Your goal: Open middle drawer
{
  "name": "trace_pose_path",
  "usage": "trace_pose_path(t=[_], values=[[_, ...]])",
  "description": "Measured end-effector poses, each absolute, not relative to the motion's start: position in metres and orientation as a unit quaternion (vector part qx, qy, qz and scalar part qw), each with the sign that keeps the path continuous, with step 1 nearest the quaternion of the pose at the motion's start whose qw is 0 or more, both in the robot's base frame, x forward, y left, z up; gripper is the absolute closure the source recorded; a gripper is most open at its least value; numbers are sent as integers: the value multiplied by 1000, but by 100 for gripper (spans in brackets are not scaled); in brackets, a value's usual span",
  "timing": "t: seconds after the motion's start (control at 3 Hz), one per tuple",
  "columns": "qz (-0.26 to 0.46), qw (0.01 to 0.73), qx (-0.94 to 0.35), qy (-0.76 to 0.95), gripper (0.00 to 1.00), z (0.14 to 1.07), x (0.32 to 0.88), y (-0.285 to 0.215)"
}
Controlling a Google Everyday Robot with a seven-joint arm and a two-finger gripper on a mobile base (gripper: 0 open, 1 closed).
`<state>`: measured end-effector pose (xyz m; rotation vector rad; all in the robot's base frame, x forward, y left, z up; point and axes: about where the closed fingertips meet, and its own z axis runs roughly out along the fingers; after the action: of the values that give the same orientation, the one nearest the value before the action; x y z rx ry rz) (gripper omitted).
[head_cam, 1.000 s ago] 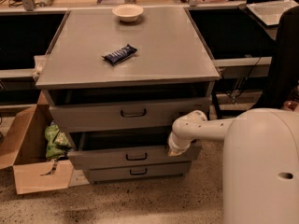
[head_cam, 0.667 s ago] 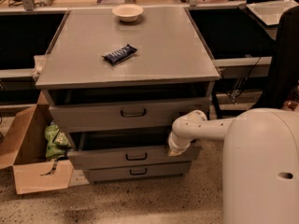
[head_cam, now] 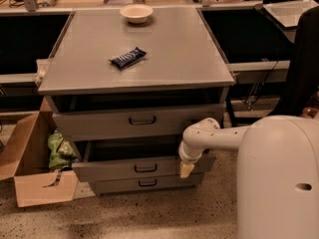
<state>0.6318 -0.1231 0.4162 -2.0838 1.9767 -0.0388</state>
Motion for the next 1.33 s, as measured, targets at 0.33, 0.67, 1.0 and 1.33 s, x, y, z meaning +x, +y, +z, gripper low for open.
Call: trace_pose_path(t=[0.33,0.67,1.0,1.33], values=[[-13,134,-719,682,0,416,632,-123],[-13,134,-719,682,0,416,632,-123],[9,114,-725,679,0,405,621,-124],[29,92,-728,679,0,392,603,-127]])
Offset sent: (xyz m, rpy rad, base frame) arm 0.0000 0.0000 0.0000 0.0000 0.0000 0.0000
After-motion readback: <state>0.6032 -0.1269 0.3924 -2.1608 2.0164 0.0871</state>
